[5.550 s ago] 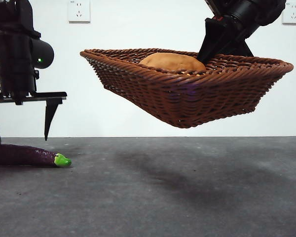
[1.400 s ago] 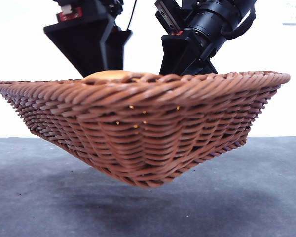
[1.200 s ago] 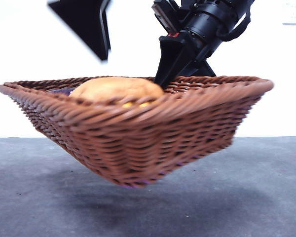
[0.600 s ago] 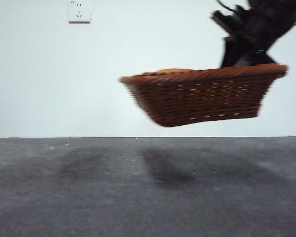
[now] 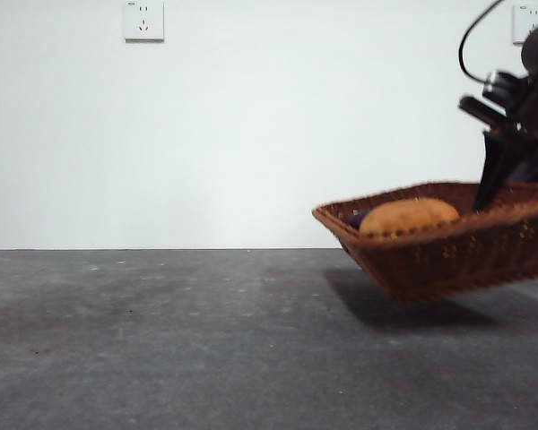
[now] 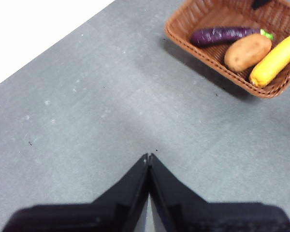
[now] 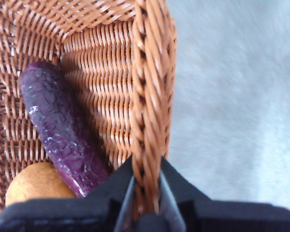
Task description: Help me put the vegetables on the table into the basket
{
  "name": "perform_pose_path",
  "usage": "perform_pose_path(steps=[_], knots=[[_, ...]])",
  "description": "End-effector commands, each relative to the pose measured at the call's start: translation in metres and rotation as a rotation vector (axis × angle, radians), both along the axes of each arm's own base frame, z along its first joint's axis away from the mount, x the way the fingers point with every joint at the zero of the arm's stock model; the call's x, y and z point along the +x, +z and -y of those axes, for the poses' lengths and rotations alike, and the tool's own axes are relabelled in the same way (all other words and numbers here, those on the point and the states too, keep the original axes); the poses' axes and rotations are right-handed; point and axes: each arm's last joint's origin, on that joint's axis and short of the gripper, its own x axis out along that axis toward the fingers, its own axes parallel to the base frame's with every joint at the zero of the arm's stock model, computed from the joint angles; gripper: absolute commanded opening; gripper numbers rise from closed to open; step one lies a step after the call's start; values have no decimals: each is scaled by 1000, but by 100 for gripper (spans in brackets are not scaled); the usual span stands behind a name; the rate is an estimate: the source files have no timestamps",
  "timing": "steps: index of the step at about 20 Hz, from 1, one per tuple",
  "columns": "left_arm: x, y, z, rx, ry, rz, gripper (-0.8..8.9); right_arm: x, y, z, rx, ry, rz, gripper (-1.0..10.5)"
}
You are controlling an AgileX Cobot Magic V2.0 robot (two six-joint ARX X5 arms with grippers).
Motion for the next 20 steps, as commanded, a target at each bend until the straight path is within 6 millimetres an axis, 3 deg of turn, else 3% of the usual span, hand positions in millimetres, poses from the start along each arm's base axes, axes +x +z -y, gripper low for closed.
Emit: perform_pose_path(steps=[1,5,10,17,20], knots=[[0,-2,0,-5,7,-17,-8,5,-17,9,4,10,-27,-11],[2,-3,1,-9,15,-31,-8,11,-39,23,-2,-1,-73,-11],[11,-7,6,0,23,-64,-8,18,-71,21,4,16,-153,-11],[17,-9,10,10,23,-82,-8,17,-73,21,2,26,-161,14],[17,-9,10,11,23,-82,-8,17,-73,21,13,29,-157,322]])
